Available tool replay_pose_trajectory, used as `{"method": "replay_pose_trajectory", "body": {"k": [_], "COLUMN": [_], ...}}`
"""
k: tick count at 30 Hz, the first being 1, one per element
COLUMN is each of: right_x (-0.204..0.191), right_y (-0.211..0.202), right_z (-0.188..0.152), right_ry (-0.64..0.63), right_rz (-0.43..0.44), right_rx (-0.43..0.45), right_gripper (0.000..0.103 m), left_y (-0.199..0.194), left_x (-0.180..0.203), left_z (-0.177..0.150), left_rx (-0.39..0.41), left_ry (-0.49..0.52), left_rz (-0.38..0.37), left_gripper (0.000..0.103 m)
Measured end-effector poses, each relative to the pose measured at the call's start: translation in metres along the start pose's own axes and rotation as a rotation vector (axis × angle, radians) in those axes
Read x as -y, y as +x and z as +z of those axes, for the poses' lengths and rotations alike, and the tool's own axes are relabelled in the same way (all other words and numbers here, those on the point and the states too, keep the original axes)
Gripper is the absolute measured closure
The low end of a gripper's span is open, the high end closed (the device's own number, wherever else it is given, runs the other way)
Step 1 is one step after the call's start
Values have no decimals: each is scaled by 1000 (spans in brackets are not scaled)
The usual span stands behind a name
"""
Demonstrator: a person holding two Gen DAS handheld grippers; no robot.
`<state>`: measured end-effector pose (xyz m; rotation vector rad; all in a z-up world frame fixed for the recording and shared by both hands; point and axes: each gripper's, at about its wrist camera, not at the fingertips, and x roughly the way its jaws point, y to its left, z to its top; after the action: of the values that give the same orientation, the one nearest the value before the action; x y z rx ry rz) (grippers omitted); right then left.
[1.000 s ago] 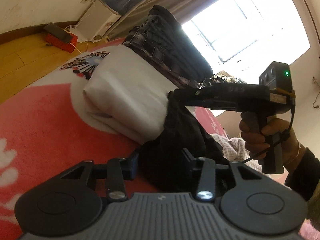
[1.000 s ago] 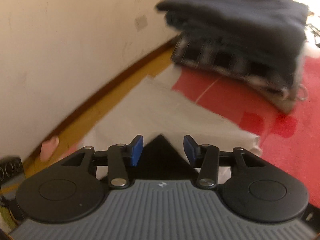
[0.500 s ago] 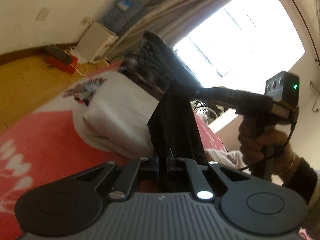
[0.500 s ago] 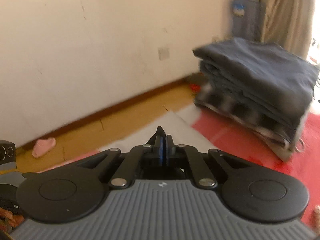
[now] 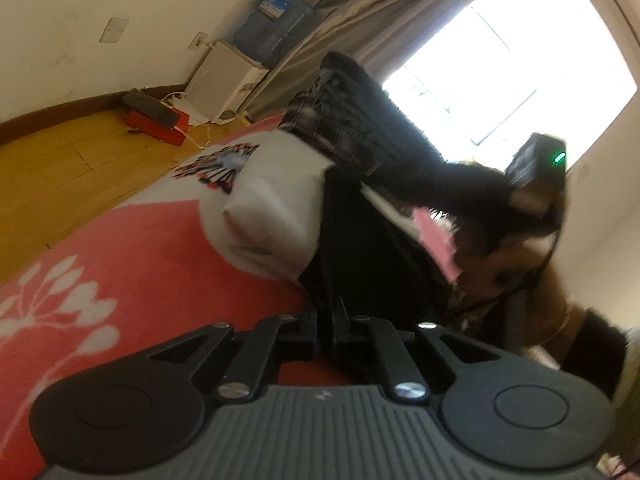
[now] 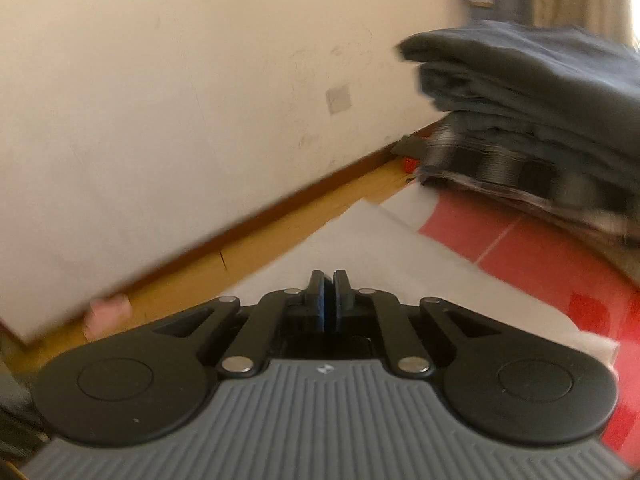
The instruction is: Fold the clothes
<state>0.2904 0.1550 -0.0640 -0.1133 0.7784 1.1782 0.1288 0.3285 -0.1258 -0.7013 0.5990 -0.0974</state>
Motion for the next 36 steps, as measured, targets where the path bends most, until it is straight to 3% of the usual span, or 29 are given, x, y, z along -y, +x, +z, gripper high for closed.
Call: {"method": "replay_pose_trajectory", "body": {"k": [2, 3, 4, 7, 9, 12, 16, 18, 21, 24, 33, 35, 36], "right_x": [18, 29, 39, 68, 83, 102, 117, 121, 128, 142, 164, 163, 161], "right_y": [-23, -43, -64, -129, -161, -183, -177, -166, -151, -138, -114, -113, -112], "right_z": [7, 9, 9, 9, 2, -22, -56, -63, -61, -58, -60, -62, -63], "right_ry": [118, 178, 220, 341, 354, 412, 581, 650, 728, 812, 944, 933, 925], "right_rz": [18, 11, -20, -126, -272, -378, -374, -364, -374, -378, -393, -396, -394], "right_rx": [84, 136, 169, 255, 210, 73, -62, -82, -101, -129, -216, -211, -204], "right_gripper": [93, 85, 78, 75, 75, 74, 74, 74, 74, 74, 74, 74, 79], "left_y": [-1, -4, -8, -19, -26, -29, -2, 15, 48, 79, 129, 134, 137], "left_x": [-2, -2, -1, 3, 8, 24, 62, 83, 116, 143, 197, 200, 200], "left_z": [-1, -1, -1, 0, 3, 17, 44, 56, 60, 57, 23, 17, 14], "left_rx": [-23, -28, -31, -31, -14, 22, 21, 14, -19, -84, -287, -311, -321], "left_ry": [8, 16, 33, 104, 135, 197, 355, 451, 679, 860, 1289, 1341, 1361], "left_rz": [14, 22, 30, 58, 75, 47, -42, -88, -162, -208, -305, -285, -274], "left_gripper": [85, 79, 77, 76, 76, 75, 68, 61, 49, 47, 52, 63, 73]}}
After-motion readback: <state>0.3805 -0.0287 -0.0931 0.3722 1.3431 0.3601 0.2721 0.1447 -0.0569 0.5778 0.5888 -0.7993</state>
